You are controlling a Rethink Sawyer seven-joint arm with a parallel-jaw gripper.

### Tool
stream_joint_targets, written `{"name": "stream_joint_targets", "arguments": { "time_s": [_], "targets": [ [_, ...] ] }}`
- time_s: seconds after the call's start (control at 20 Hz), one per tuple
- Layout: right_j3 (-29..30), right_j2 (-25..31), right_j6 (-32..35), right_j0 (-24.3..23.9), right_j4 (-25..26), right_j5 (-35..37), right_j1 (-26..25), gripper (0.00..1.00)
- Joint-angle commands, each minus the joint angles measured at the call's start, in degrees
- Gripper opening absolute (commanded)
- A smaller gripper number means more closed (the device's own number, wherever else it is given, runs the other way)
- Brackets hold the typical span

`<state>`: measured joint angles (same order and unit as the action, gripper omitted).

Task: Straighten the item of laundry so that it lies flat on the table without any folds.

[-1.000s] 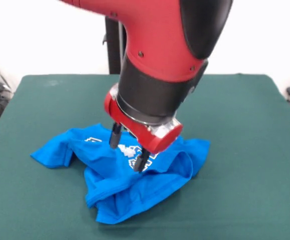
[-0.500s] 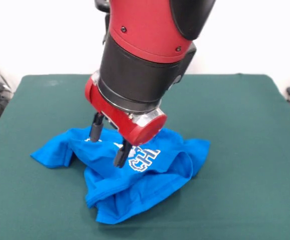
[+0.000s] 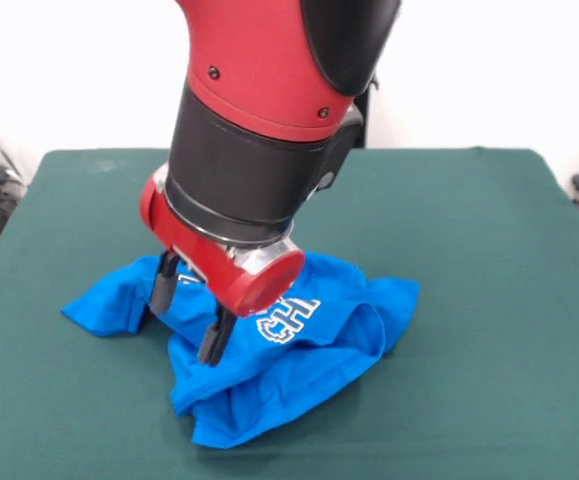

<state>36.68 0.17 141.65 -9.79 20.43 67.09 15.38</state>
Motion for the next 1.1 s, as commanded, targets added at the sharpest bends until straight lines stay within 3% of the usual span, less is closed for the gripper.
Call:
{"name": "stream_joint_targets", "arguments": {
  "time_s": [0.05,0.7,1.1],
  "targets": [
    [9.29,2.69,9.14,0.94,-2.53,-6.23,-5.28,1.0],
    [14.13,3.0,9.67,-0.03,-7.54,-11.39,-6.49,1.0],
    [10.37,-3.35,6.53,2.61,-4.63,-0.64,-7.68,1.0]
  ]
}}
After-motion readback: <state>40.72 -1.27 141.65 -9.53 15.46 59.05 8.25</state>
